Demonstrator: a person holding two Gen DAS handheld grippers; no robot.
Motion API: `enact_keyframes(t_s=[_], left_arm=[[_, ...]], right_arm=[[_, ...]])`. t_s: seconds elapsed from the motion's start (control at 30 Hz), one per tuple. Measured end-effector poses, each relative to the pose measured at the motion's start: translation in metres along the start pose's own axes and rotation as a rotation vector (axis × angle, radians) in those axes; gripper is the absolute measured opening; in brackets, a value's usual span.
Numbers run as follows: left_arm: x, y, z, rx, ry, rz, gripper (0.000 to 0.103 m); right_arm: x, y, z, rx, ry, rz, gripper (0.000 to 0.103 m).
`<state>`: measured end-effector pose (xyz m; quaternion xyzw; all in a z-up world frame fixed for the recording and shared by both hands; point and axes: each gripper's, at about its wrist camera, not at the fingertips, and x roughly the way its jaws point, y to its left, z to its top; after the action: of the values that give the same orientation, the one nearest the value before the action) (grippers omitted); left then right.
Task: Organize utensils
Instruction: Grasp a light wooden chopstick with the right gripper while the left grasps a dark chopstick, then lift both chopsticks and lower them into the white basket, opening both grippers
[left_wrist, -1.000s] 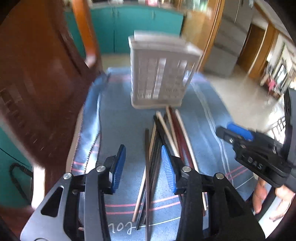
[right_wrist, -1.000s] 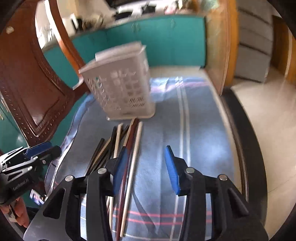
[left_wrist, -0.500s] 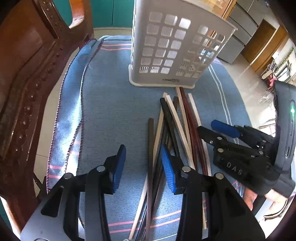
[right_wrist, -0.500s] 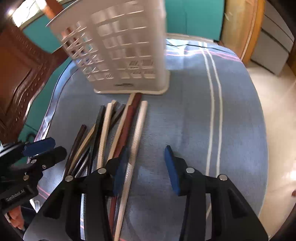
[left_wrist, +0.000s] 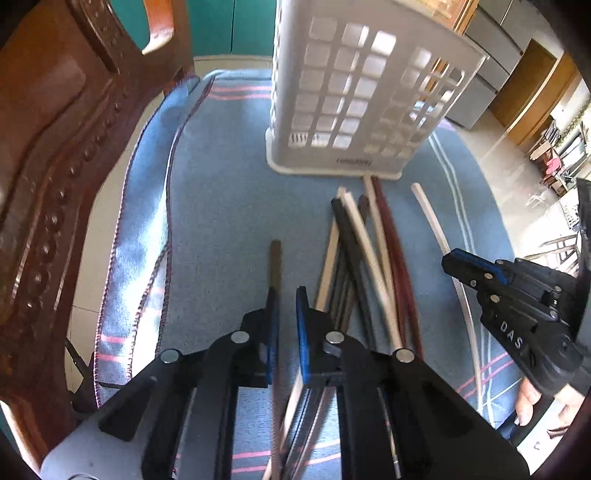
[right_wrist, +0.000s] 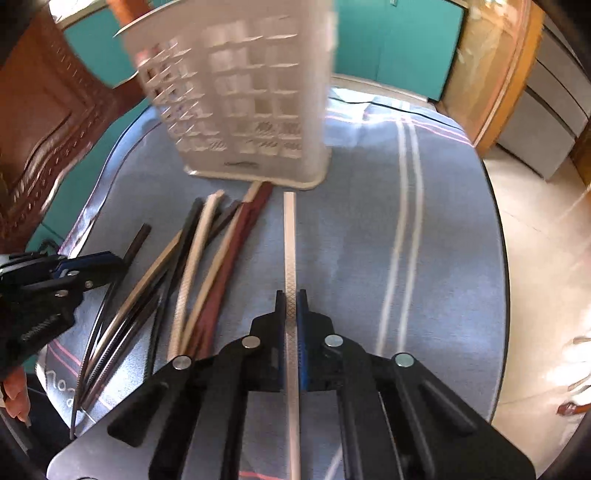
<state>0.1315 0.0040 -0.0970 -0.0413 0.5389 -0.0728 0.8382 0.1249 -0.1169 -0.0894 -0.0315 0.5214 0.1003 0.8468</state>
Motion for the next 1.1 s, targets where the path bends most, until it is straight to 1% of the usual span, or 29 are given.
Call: enact_keyframes(t_s=[0.13, 0.17, 0.2, 0.23, 0.27, 0.3, 0.4, 0.47, 0.5, 0.57, 0.6, 0.63, 0.67, 0.7, 0.8, 0.83, 0.93, 0.97, 1.0, 1.03, 1.1], left_arm=[[0.007, -0.003, 0.005, -0.013, 0.019, 0.025, 0.011], [0.015, -0.001, 0.005, -0.013, 0.025, 0.032, 0.011], [0.020, -0.005, 0.007, -0.012, 0.032, 0.047, 0.012], [0.022, -0.006, 0.007, -0.008, 0.030, 0.068, 0.016], [0.028, -0.011, 0.009, -0.007, 0.037, 0.081, 0.018], [0.032, -0.010, 0.008, -0.008, 0.048, 0.090, 0.018], [0.037, -0.014, 0.009, 0.010, 0.040, 0.125, 0.019], [0.039, -0.017, 0.009, 0.015, 0.037, 0.136, 0.019], [0.039, -0.018, 0.009, 0.015, 0.036, 0.138, 0.019], [0.040, -0.019, 0.012, 0.009, 0.037, 0.135, 0.019], [0.043, -0.020, 0.015, 0.008, 0.037, 0.134, 0.018], [0.042, -0.022, 0.016, 0.005, 0.034, 0.135, 0.011], [0.040, -0.021, 0.016, 0.000, 0.027, 0.135, 0.008], [0.038, -0.018, 0.016, -0.006, 0.017, 0.131, 0.008], [0.018, -0.013, 0.020, -0.025, -0.040, 0.105, 0.007], [0.008, -0.013, 0.021, -0.029, -0.070, 0.092, 0.007], [-0.014, -0.013, 0.022, -0.037, -0.120, 0.064, 0.007], [-0.026, -0.013, 0.022, -0.041, -0.142, 0.041, 0.007], [-0.038, -0.014, 0.022, -0.044, -0.167, 0.021, 0.007], [-0.050, -0.017, 0.025, -0.044, -0.197, 0.001, 0.007], [-0.087, -0.022, 0.027, -0.030, -0.283, -0.038, 0.007]], right_arm=[[-0.002, -0.015, 0.001, 0.049, 0.011, 0.000, 0.008], [-0.002, -0.016, 0.002, 0.050, 0.010, 0.001, 0.011], [0.000, -0.015, 0.003, 0.048, 0.011, -0.002, 0.017], [0.001, -0.015, -0.001, 0.043, 0.011, -0.007, 0.020], [0.002, -0.012, 0.000, 0.034, 0.012, -0.017, 0.026], [0.004, -0.009, -0.001, 0.026, 0.011, -0.025, 0.028], [0.008, 0.002, 0.000, -0.013, 0.005, -0.051, 0.029], [0.008, 0.012, 0.001, -0.050, -0.010, -0.089, 0.029], [0.015, 0.013, 0.006, -0.060, -0.014, -0.099, 0.029], [0.018, 0.017, 0.010, -0.067, -0.014, -0.107, 0.029], [0.018, 0.018, 0.010, -0.068, -0.012, -0.105, 0.021], [0.017, 0.017, 0.010, -0.061, -0.008, -0.081, 0.012], [0.017, 0.017, 0.011, -0.055, -0.006, -0.061, 0.007], [0.015, 0.016, 0.011, -0.043, -0.012, -0.046, 0.007], [0.000, 0.012, 0.014, -0.023, -0.072, -0.031, 0.006], [-0.011, 0.009, 0.015, -0.007, -0.102, -0.021, 0.006], [-0.050, 0.000, 0.015, 0.040, -0.190, 0.040, 0.006], [-0.071, -0.005, 0.015, 0.058, -0.233, 0.068, 0.006], [-0.084, -0.008, 0.015, 0.068, -0.263, 0.083, 0.007], [-0.100, -0.014, 0.015, 0.082, -0.302, 0.099, 0.007], [-0.134, -0.025, 0.018, 0.107, -0.374, 0.135, 0.007]])
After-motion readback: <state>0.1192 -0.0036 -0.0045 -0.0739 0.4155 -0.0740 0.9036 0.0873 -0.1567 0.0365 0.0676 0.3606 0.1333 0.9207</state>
